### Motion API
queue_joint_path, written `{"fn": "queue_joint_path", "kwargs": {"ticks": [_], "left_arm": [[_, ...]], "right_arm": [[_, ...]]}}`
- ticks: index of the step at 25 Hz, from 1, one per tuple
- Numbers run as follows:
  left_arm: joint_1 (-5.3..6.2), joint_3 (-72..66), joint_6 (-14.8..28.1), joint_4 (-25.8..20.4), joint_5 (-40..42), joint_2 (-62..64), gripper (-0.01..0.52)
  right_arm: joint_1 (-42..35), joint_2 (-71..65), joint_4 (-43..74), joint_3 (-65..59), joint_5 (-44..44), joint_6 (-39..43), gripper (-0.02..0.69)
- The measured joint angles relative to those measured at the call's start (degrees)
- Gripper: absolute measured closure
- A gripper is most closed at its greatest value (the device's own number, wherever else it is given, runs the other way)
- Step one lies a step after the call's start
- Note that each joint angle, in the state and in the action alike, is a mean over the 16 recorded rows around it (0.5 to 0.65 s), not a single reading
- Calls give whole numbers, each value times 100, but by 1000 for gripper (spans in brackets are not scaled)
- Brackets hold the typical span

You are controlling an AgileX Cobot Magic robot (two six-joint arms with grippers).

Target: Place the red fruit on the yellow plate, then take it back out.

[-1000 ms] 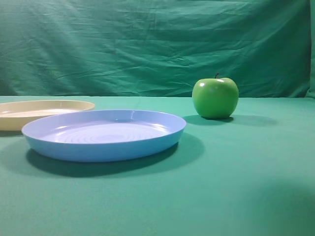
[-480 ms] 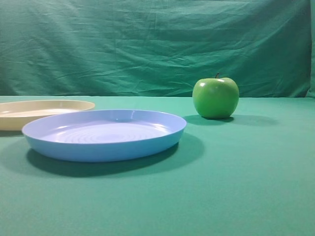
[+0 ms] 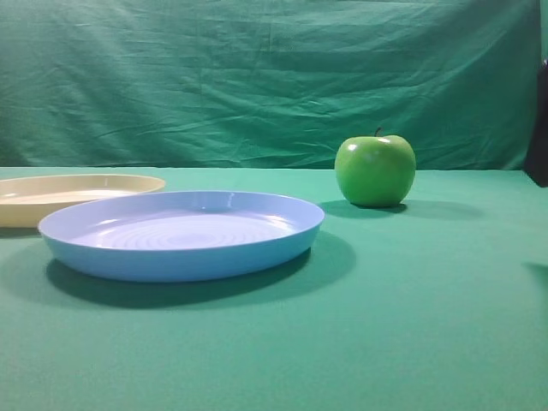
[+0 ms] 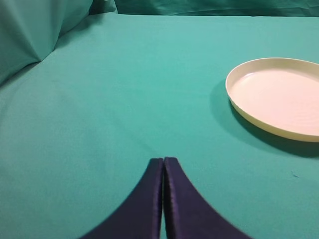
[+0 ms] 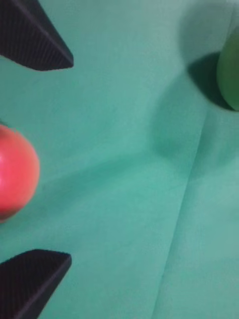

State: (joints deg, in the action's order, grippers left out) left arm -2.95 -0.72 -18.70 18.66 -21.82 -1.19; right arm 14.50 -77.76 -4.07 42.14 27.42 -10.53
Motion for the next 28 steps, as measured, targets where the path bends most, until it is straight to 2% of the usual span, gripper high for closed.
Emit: {"fn": "queue_joint_path", "kwargs": {"ticks": [10, 14, 18, 28], "left_arm": [[0, 0, 0, 0, 0, 0, 514], [0, 0, 0, 0, 0, 0, 514], [0, 0, 0, 0, 0, 0, 514], [0, 0, 0, 0, 0, 0, 514]], "right_arm": [[0, 1302, -38, 819, 1770, 15, 523], [0, 2109, -108, 822, 2107, 20, 633], [0, 2967, -210, 682, 2297, 24, 665], [0, 5001, -558, 87, 2665, 26, 665]]}}
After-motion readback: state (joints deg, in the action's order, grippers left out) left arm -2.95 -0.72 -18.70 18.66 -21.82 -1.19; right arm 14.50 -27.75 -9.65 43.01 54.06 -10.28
